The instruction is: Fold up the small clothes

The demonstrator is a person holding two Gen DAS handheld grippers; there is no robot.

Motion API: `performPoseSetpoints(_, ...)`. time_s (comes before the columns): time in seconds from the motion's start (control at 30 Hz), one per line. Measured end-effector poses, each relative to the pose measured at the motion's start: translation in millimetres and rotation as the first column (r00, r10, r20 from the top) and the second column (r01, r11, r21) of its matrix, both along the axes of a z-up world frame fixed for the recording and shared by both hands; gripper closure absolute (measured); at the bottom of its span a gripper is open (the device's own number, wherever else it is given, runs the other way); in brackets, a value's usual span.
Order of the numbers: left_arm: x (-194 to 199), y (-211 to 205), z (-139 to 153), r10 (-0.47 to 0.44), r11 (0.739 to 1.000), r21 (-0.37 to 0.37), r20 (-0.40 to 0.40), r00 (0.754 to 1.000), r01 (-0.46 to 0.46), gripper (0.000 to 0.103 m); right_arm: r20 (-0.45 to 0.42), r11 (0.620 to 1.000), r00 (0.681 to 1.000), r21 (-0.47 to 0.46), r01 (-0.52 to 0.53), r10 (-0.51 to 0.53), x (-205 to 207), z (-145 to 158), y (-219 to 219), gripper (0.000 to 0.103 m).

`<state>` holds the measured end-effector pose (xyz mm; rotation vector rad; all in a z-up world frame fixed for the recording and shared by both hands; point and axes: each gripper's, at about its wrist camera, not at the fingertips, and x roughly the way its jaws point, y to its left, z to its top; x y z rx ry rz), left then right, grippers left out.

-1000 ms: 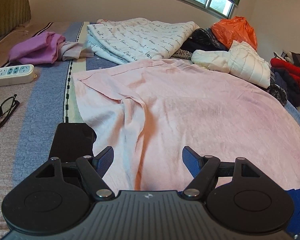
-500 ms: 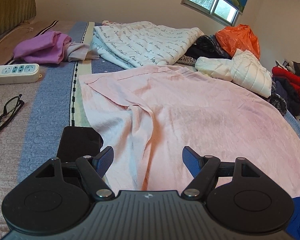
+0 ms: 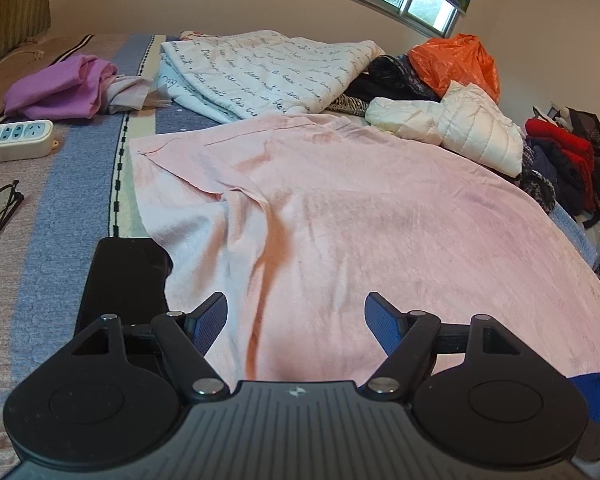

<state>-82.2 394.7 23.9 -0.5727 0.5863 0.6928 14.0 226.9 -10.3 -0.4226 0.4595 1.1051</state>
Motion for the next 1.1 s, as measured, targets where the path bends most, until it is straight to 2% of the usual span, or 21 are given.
performPoseSetpoints(0.07,8,-13,-1,-0.042,0.999,0.002,-0.003,0.999,0.042,0.027,-0.179,0.985,0.978,0.115,0.127,-0.105,37,16,-35,0.1)
performPoseSetpoints(0.1,13,-21,-1,-0.066,0.998,0.002,-0.007,0.998,0.066,0.027,-0.255,0.968,0.956,0.162,0.193,-0.148,53,22,-55,0.099)
performPoseSetpoints(0.17,23,-38,-3,-0.125,0.992,0.008,-0.017,0.992,0.125,0.027,-0.394,0.906,0.892,0.258,0.337,-0.22,83,30,-105,0.099)
performPoseSetpoints(0.23,34,-57,-4,-0.188,0.982,0.01,-0.03,0.982,0.189,0.027,-0.52,0.807,0.808,0.331,0.489,-0.276,103,29,-166,0.098)
performPoseSetpoints(0.3,45,-80,-5,-0.256,0.966,0.015,-0.042,0.966,0.256,0.027,-0.628,0.685,0.717,0.378,0.622,-0.304,111,20,-228,0.097)
performPoseSetpoints(0.37,54,-102,-7,-0.324,0.945,0.025,-0.054,0.945,0.326,0.027,-0.703,0.562,0.632,0.393,0.728,-0.327,111,7,-289,0.096)
performPoseSetpoints(0.4,61,-117,-8,-0.369,0.928,0.034,-0.068,0.927,0.372,0.027,-0.725,0.514,0.591,0.377,0.77,-0.354,107,-1,-315,0.095)
performPoseSetpoints(0.43,66,-130,-10,-0.405,0.912,0.041,-0.081,0.911,0.409,0.027,-0.738,0.484,0.558,0.355,0.8,-0.379,103,-9,-336,0.095)
performPoseSetpoints(0.53,83,-171,-17,-0.51,0.852,0.064,-0.124,0.851,0.519,0.027,-0.736,0.436,0.47,0.26,0.861,-0.488,89,-37,-367,0.087)
performPoseSetpoints(0.57,88,-185,-19,-0.537,0.832,0.076,-0.141,0.832,0.55,0.027,-0.706,0.435,0.458,0.231,0.87,-0.541,86,-42,-368,0.086)
performPoseSetpoints(0.6,92,-197,-21,-0.558,0.814,0.091,-0.153,0.816,0.574,0.027,-0.669,0.443,0.463,0.217,0.87,-0.582,83,-44,-369,0.084)
performPoseSetpoints(0.73,108,-238,-28,-0.599,0.756,0.19,-0.183,0.779,0.626,0.027,-0.51,0.492,0.526,0.215,0.844,-0.68,74,-37,-356,0.062)
performPoseSetpoints(0.8,122,-252,-38,-0.59,0.742,0.216,-0.24,0.771,0.635,0.026,-0.36,0.531,0.562,0.191,0.825,-0.745,70,-30,-345,0.051)
performPoseSetpoints(0.9,135,-257,-53,-0.6,0.734,0.185,-0.275,0.751,0.654,0.026,-0.088,0.591,0.597,0.092,0.802,-0.797,69,-25,-326,0.043)
performPoseSetpoints(0.93,138,-258,-57,-0.6,0.734,0.179,-0.284,0.748,0.656,0.026,0.009,0.605,0.605,0.042,0.795,-0.796,68,-27,-316,0.037)
performPoseSetpoints(1.0,136,-261,-60,-0.596,0.73,0.203,-0.278,0.753,0.653,0.026,0.181,0.609,0.609,-0.061,0.791,-0.773,68,-34,-306,0.029)
performPoseSetpoints(1.1,136,-266,-62,-0.597,0.713,0.236,-0.291,0.748,0.66,0.026,0.433,0.617,0.614,-0.152,0.772,-0.66,54,-45,-287,0.022)
